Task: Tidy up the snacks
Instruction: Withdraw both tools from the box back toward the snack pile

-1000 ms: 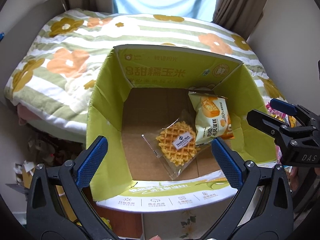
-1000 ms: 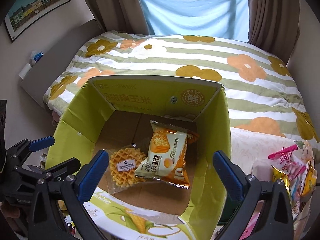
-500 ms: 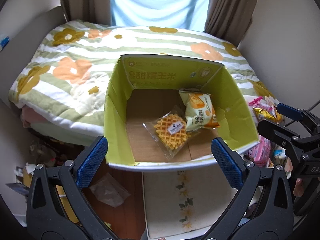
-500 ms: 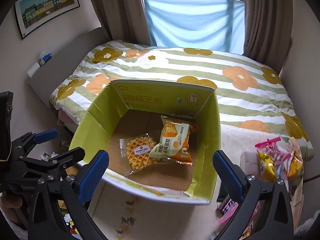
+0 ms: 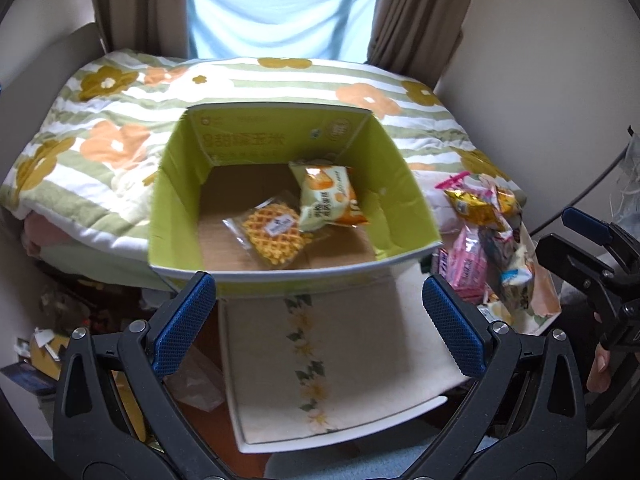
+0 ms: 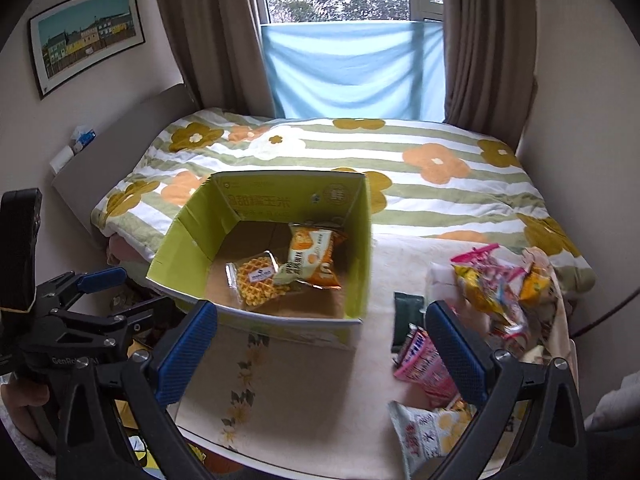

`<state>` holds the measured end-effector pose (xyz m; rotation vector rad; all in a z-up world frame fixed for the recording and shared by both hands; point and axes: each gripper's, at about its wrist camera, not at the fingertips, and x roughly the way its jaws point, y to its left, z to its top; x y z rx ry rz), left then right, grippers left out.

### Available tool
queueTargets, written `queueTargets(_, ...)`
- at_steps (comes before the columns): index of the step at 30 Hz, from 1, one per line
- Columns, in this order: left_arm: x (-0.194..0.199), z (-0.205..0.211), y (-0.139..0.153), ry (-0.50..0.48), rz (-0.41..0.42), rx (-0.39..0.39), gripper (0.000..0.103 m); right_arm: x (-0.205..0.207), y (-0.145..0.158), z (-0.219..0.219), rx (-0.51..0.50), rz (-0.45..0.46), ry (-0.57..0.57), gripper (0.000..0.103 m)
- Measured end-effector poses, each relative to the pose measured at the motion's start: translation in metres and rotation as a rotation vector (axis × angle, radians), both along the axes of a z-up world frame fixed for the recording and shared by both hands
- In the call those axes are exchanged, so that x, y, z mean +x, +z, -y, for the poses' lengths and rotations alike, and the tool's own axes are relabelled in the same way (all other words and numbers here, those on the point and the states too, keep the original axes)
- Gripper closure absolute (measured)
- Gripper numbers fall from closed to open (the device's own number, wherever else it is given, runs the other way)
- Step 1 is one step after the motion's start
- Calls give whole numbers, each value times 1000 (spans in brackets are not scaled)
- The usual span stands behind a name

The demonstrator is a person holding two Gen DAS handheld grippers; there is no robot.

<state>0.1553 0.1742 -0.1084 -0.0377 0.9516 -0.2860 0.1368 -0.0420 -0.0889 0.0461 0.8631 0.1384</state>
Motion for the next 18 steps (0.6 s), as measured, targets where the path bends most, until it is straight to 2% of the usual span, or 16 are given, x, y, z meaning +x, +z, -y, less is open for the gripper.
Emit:
queueTargets(5, -18, 49, -8, -10, -16, -1, 1, -24, -4, 48, 13, 16, 5, 0)
queueTargets(10, -33, 111, -23, 21, -60, -4, 1, -46, -14, 104, 33, 6, 31, 0)
queueTargets(18, -48, 192, -61, 59, -153, -19, 1, -68, -44, 189, 59, -54, 81, 0)
